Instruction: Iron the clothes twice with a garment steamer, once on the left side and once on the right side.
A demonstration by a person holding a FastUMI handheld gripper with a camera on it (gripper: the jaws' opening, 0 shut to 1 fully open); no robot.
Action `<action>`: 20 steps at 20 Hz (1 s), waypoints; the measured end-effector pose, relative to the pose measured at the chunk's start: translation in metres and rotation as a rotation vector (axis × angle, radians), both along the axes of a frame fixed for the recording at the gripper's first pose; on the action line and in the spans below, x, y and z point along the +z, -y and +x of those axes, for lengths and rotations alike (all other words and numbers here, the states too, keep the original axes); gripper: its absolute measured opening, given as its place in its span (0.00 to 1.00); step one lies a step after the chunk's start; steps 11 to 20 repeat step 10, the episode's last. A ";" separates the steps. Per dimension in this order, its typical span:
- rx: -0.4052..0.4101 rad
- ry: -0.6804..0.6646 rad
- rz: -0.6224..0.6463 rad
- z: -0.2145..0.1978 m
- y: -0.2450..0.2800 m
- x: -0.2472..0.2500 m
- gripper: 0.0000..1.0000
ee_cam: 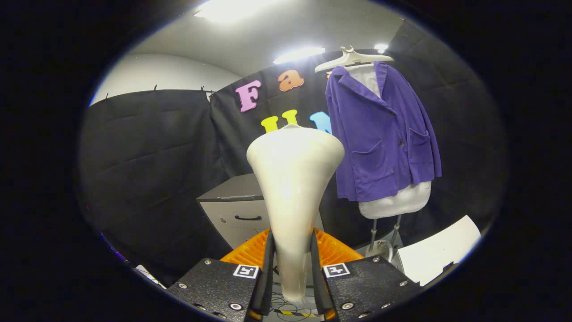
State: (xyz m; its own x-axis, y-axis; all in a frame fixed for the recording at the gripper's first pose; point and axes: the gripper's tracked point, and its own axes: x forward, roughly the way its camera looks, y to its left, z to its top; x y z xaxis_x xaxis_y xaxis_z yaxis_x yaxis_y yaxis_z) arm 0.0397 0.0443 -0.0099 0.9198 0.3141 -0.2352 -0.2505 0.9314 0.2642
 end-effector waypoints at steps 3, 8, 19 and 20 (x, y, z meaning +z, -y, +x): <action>0.016 -0.001 -0.008 -0.001 -0.001 0.001 0.38; 0.026 -0.003 -0.011 -0.001 -0.005 0.002 0.38; 0.021 -0.002 -0.016 -0.001 -0.004 0.003 0.38; 0.021 -0.002 -0.016 -0.001 -0.004 0.003 0.38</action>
